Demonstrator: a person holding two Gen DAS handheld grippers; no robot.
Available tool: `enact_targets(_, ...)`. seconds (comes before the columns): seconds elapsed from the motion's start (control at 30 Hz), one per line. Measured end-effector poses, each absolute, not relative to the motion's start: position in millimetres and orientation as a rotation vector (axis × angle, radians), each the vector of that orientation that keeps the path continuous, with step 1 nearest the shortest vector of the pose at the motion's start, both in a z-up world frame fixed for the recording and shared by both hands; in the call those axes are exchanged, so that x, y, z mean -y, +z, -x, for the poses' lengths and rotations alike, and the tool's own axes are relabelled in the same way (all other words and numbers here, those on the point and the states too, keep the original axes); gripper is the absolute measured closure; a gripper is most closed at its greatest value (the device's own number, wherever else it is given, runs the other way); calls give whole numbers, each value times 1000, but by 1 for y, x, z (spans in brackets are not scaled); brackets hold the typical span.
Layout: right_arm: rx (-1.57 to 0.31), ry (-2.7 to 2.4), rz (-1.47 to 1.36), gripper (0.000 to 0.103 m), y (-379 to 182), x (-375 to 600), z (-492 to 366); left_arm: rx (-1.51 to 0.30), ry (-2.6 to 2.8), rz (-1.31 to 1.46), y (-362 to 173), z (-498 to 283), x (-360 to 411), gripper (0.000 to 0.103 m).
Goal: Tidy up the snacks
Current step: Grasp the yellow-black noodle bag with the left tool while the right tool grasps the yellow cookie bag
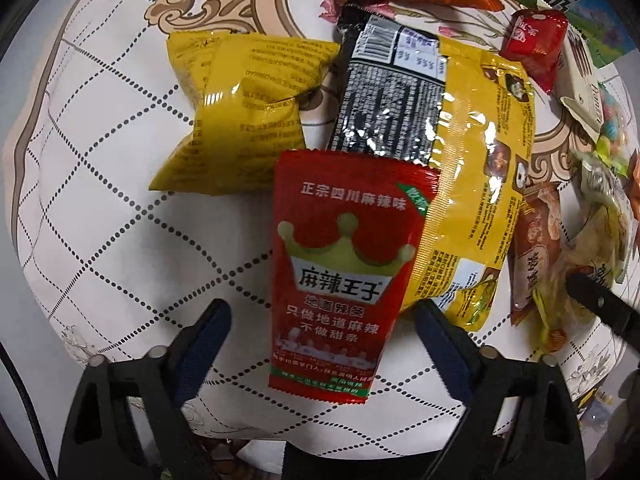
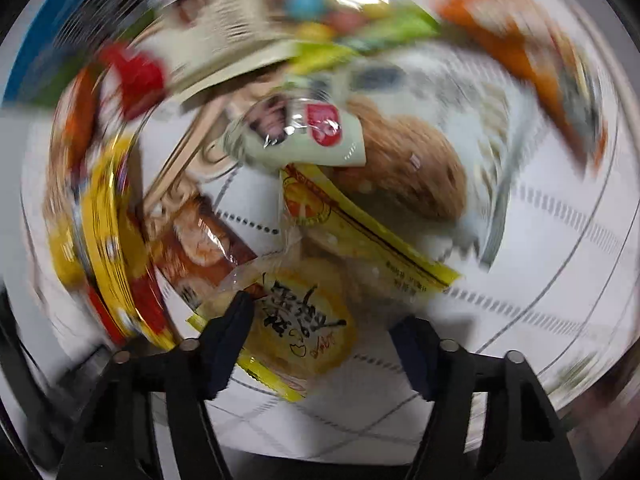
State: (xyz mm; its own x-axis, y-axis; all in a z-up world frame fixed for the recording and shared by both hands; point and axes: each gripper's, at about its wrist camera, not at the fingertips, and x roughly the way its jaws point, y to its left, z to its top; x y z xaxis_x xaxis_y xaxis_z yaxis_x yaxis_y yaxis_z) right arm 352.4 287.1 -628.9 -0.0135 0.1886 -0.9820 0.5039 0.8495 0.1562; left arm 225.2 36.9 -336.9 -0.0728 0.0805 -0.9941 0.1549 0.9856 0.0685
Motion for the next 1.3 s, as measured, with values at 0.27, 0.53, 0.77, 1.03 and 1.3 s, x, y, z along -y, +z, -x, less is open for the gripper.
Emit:
enact_targets(0.27,-1620,-200,-190,43,-629,-326,-356,-1604,132,-215,-356,-242,-108,12)
enact_targets(0.53,-1613,-184,-274,26,-610,-331,-351,-1455,-55,-146,-292,-262,-87,12)
enact_targets(0.77,-1607,-198,-337,26,-605,-309,-348,-1571,-209,-369,-360,-301,-19,12)
enact_targets(1.03,-1586,-224,-338,47,-601,-284,-341,-1573,-174,-406,-414,-327,-24,21)
enact_targets(1.3,-1598,-20,124,45,-582,-312,-343,-1666,-138,-268,-433,-291,-79,20)
